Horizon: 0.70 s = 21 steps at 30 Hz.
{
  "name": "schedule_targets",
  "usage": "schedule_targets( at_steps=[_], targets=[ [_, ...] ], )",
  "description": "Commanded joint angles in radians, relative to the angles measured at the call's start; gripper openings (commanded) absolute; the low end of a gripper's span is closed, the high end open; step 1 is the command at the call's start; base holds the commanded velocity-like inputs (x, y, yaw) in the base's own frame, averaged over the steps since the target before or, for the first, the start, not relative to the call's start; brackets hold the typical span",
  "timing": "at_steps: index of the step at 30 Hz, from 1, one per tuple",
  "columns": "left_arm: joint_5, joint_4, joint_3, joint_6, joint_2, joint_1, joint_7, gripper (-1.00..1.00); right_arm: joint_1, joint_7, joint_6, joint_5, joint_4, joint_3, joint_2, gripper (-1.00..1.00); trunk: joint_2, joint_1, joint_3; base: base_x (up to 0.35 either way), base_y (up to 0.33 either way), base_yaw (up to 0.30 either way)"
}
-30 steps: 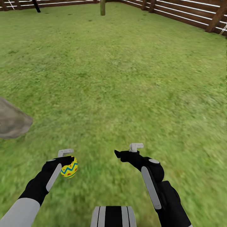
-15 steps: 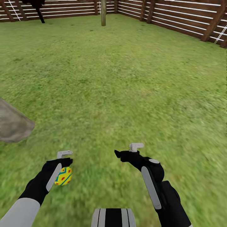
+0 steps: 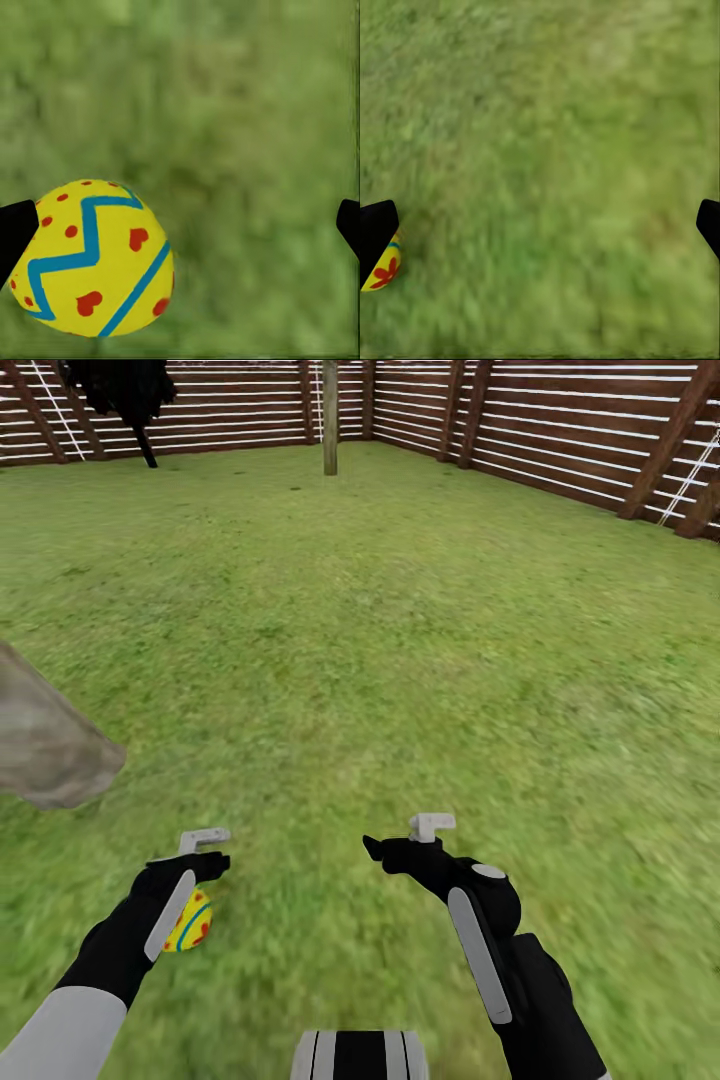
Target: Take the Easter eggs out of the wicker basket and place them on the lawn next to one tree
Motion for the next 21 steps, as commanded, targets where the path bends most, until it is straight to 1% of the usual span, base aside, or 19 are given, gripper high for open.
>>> schedule_targets(
  at_steps=[1, 4, 6, 13, 16, 21],
  targets=[
    [0.009, -0.011, -0.003, 0.005, 0.001, 0.000, 0.010, 1.00, 0.000, 0.003, 0.005, 0.002, -0.001, -0.001, 0.000, 1.00, 0.000, -0.001, 0.003, -0.332, 0.000, 0.000],
    [0.008, -0.023, -0.003, 0.009, 0.002, 0.000, 0.010, 1.00, 0.000, 0.003, 0.006, 0.002, -0.001, 0.003, 0.000, 1.00, 0.001, -0.003, 0.015, -0.332, 0.000, 0.000],
    [0.008, -0.037, -0.003, 0.013, 0.003, 0.000, 0.010, 1.00, 0.000, 0.003, 0.006, 0.002, -0.001, 0.005, 0.000, 1.00, 0.001, -0.003, 0.023, -0.198, 0.000, 0.000],
    [0.008, -0.051, -0.004, 0.017, 0.002, -0.001, 0.010, 1.00, 0.000, 0.003, 0.008, 0.002, -0.001, 0.007, 0.002, 1.00, 0.003, -0.007, 0.050, -0.037, 0.000, 0.022],
    [0.008, -0.051, -0.006, 0.017, 0.001, 0.000, 0.011, 1.00, 0.000, 0.003, 0.008, 0.002, -0.001, 0.007, 0.002, 1.00, 0.003, -0.008, 0.063, -0.002, 0.000, 0.204],
    [0.008, -0.052, -0.007, 0.018, 0.001, 0.000, 0.011, 1.00, 0.000, 0.003, 0.008, 0.002, 0.000, 0.007, 0.003, 1.00, 0.005, -0.010, 0.083, 0.000, 0.000, 0.275]
  ],
)
